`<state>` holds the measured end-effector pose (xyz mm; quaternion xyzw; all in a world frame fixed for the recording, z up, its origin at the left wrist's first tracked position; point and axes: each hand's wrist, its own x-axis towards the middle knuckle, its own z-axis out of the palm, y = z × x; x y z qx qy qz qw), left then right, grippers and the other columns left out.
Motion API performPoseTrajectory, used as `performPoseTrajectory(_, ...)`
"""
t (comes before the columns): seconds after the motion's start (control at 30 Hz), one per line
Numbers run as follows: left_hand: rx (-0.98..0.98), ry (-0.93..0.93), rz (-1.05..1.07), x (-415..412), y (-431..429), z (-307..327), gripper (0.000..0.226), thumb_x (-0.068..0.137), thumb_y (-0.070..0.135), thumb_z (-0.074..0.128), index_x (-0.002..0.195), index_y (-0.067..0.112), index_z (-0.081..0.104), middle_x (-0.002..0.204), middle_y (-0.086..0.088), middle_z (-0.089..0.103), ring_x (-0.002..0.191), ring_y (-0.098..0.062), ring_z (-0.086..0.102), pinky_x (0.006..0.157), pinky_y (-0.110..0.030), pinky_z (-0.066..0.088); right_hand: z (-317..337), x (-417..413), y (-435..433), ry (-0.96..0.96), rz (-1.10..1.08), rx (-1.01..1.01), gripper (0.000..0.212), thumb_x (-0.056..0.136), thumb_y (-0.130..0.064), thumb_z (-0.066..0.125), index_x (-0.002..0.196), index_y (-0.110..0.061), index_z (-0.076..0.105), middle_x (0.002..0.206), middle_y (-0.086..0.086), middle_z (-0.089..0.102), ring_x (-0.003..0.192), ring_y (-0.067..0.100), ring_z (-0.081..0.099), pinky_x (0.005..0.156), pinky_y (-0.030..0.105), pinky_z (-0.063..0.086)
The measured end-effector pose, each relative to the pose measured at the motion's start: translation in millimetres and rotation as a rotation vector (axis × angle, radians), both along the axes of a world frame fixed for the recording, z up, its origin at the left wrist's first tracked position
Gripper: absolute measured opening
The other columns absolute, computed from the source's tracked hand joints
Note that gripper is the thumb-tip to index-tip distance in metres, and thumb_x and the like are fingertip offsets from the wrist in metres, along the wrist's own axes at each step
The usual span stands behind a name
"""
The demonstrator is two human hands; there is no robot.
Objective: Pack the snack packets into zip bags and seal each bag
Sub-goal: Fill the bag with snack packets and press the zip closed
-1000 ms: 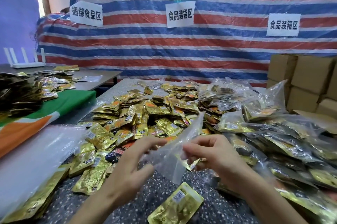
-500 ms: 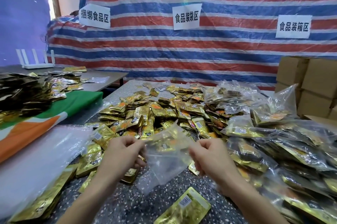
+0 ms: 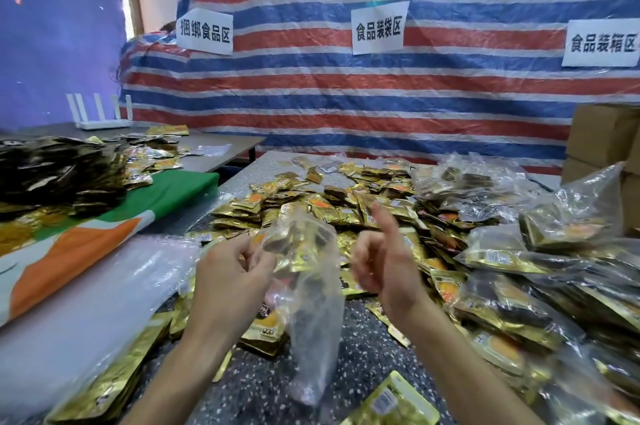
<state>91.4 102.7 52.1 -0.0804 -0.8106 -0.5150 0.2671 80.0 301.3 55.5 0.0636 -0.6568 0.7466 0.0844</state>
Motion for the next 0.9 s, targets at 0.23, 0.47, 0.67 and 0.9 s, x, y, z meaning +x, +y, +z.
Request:
performPoseTrajectory(0.23,-0.008,-0.051,-0.098,-5,-9,-2,0.035,0.089,0.002,0.065,0.061,-0.001,0.045,0.048,0.008,0.056,0.047,0.003,0.06,0.045,-0.012,0.04,-48,-86,-18,-0.354,-0.283,0.66,0.039,0.091,-0.032,0.062,0.061,-0.017,0.041,0.054,-0.005,0.042,0.051,0.015,0.036,0.052,0.028,0.027)
performPoseTrajectory(0.47,0.034,-0.101,-0.154,-4,-8,-4,0.042,0.085,0.0,0.067,0.056,0.016,0.04,0.059,-0.004,0.064,0.057,-0.012,0.071,0.045,-0.013,0.045,-62,-114,-50,-0.396,-0.38,0.85,0.023,0.096,-0.035,0.06,0.1,-0.012,0.062,0.104,0.006,0.066,0.094,0.026,0.063,0.086,0.041,0.054)
performPoseTrajectory(0.67,-0.039,-0.115,-0.14,-9,-13,-3,0.039,0.083,0.0,0.067,0.056,0.013,0.042,0.052,0.006,0.057,0.046,0.003,0.054,0.046,-0.01,0.04,-47,-106,-33,-0.349,-0.46,0.644,0.024,0.087,-0.03,0.067,0.094,-0.017,0.048,0.084,-0.003,0.055,0.066,0.014,0.052,0.054,0.032,0.038)
performPoseTrajectory(0.9,-0.058,-0.208,-0.134,-19,-6,-3,0.034,0.08,0.004,0.073,0.057,0.009,0.048,0.051,-0.003,0.057,0.046,-0.018,0.065,0.042,-0.033,0.048,10,-69,27,-0.113,-0.433,-0.125,0.024,0.084,-0.023,0.075,0.094,-0.001,0.071,0.084,0.012,0.069,0.075,0.023,0.061,0.07,0.037,0.049)
